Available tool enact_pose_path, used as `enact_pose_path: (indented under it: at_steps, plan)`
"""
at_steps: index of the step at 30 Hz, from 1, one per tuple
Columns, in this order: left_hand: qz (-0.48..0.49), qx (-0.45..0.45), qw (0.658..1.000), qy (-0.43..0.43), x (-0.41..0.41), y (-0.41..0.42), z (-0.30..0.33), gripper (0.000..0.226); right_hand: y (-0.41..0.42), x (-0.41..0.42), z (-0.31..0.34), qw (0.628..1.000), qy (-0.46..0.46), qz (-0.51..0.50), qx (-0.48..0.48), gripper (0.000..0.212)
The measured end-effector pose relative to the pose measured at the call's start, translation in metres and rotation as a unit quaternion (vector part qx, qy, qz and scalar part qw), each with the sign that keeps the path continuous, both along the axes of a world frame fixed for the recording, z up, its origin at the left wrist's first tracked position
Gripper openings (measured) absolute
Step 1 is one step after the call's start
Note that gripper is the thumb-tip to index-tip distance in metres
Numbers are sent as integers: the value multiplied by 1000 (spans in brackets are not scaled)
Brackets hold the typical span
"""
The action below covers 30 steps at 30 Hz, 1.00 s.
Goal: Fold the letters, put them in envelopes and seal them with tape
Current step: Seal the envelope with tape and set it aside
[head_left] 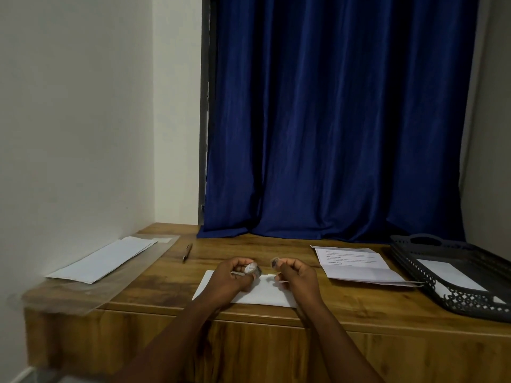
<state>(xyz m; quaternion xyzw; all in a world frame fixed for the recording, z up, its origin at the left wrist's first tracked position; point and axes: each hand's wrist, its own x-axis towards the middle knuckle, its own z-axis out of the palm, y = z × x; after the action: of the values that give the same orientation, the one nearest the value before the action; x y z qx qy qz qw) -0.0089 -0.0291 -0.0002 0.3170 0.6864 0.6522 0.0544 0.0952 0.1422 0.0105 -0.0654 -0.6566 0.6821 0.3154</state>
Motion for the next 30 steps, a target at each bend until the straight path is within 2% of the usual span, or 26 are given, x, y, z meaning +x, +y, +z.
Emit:
enact_pose_path:
  at_steps: [2,5,9,12,17,20,22,23,26,28,30]
  plan:
    - [6,-7,1000,-6,0,1,2,30,1,0,1,1000,4,-6,-24,7]
    - [5,-1,1000,-30,3,-1,9,29,0,-1,-1,1000,-5,-9,-7,8]
    - [32,-47,997,44,0,-18,29,33,1,-2,-2,1000,-11,-11,24,9]
    - [101,-82,989,70,-8,-47,39,30,-1,1,0,1000,5,3,29,9]
    - [196,-242,942,126,-25,-116,29,24,-3,2,1,998,13,18,52,8]
    - [217,-289,917,166,-32,-136,22,21,-2,1,1,998,9,15,68,8]
    - [221,-309,905,191,-34,-136,19,26,-2,0,0,997,8,10,73,8]
    - [229,-324,897,196,-34,-132,18,36,-1,0,0,997,8,8,73,8]
    - [264,-318,888,202,-29,-110,20,65,-1,2,1,999,21,-3,49,8]
    - [248,-293,885,263,-20,-83,23,63,0,3,2,999,38,-8,6,7]
    - [187,-284,884,321,-2,-52,26,53,1,3,5,997,47,0,-64,8]
